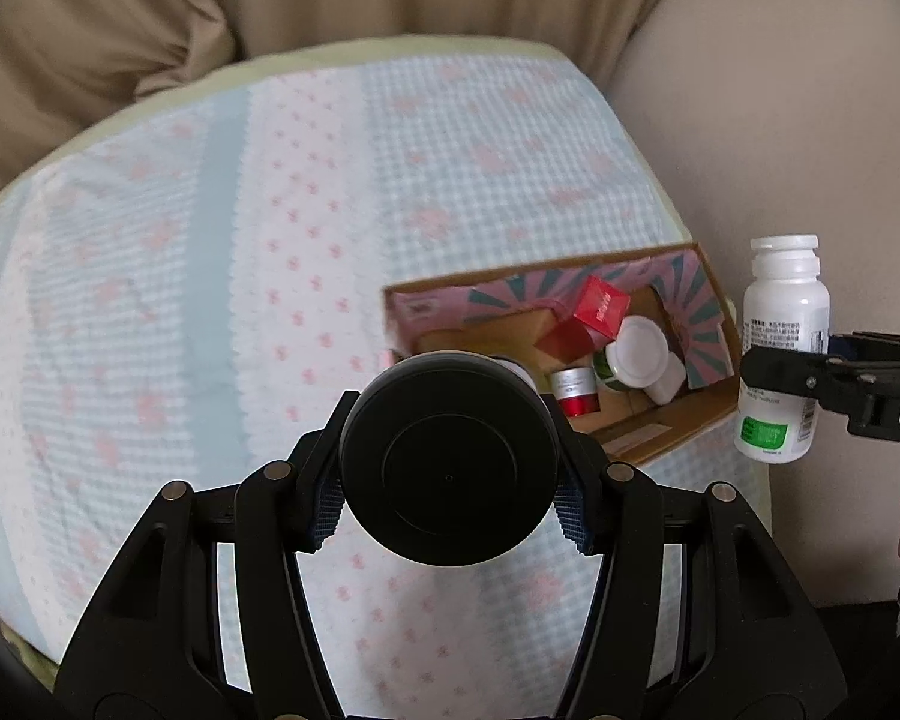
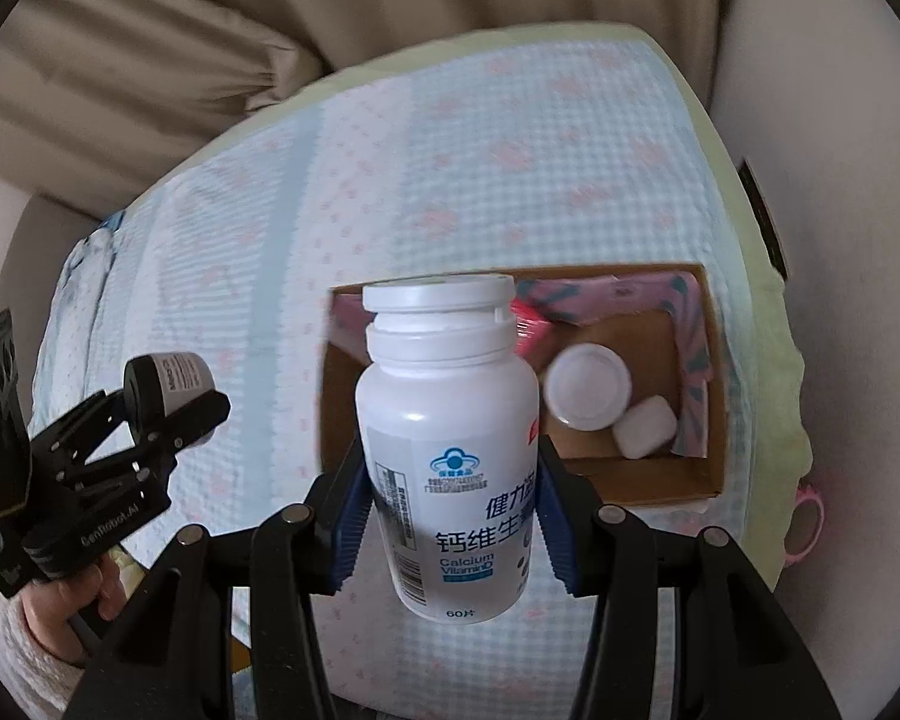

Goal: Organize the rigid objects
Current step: 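Lift and carry the black jar and pill bottle toward the pink box, then lower the black jar and pill bottle into the pink box, open both tools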

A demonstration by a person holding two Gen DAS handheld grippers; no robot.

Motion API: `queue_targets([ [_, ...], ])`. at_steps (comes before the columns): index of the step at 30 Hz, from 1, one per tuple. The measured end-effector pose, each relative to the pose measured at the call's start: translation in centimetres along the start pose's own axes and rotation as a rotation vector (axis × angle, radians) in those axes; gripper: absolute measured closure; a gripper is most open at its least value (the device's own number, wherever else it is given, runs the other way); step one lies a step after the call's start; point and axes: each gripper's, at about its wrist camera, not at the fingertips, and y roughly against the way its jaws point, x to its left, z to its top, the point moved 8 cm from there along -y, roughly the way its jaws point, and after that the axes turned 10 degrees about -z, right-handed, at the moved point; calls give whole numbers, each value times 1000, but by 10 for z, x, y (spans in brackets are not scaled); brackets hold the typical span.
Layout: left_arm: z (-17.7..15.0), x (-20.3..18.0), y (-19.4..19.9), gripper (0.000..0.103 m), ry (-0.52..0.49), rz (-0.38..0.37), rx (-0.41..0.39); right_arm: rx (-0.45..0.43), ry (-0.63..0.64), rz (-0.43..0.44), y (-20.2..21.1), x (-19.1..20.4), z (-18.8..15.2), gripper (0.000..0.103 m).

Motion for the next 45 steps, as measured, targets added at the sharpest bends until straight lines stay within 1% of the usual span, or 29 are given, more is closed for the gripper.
queue_targets([
  [5, 5, -4, -52, 50, 0, -4, 62, 52, -64, -3, -40, -33, 5, 57],
  [11, 7, -6, -108, 50, -17, 9, 132, 120, -187, 56, -89, -54, 1, 57],
  [15, 3, -5, -128, 50, -34, 23, 166, 145, -238, 93, -111, -54, -3, 56],
  [17, 2, -7, -132, 50, -50, 20, 160, 151, -260, 103, -117, -55, -4, 56],
  [19, 0, -9, -135, 47, -76, 30, 174, 153, -289, 114, -123, -56, -5, 54],
  [20, 0, -10, -134, 31, -87, 39, 171, 144, -309, 120, -124, -57, -5, 50],
  [21, 0, -10, -130, 0, -98, 46, 162, 139, -329, 121, -123, -59, -5, 35],
  [22, 1, -9, -126, 1, -101, 43, 146, 130, -351, 121, -121, -60, -4, 13],
  [23, 0, -8, -122, 0, -101, 34, 136, 125, -365, 118, -121, -63, -3, 3],
  [24, -2, -5, -120, 0, -99, 29, 140, 125, -371, 113, -120, -65, -3, 0],
  [25, -6, -1, -118, 0, -98, 36, 144, 133, -362, 111, -118, -65, -4, 0],
  [26, -8, 2, -117, 0, -98, 47, 146, 134, -350, 89, -117, -67, -4, 0],
  [27, -10, 5, -115, 0, -97, 53, 147, 136, -341, 66, -116, -69, -5, 0],
  [28, -13, 8, -115, 0, -91, 51, 150, 134, -326, 19, -115, -71, -7, 0],
  [29, -15, 11, -114, 0, -85, 51, 152, 125, -320, 5, -114, -71, -7, 0],
  [33, -20, 16, -111, 0, -77, 53, 153, 123, -284, 12, -114, -69, -12, 0],
  [40, -24, 10, -101, 0, -94, 48, 148, 109, -288, -2, -110, -65, -20, 0],
  [45, -20, 10, -82, 0, -94, 41, 110, 88, -279, -23, -97, -58, -21, 0],
])
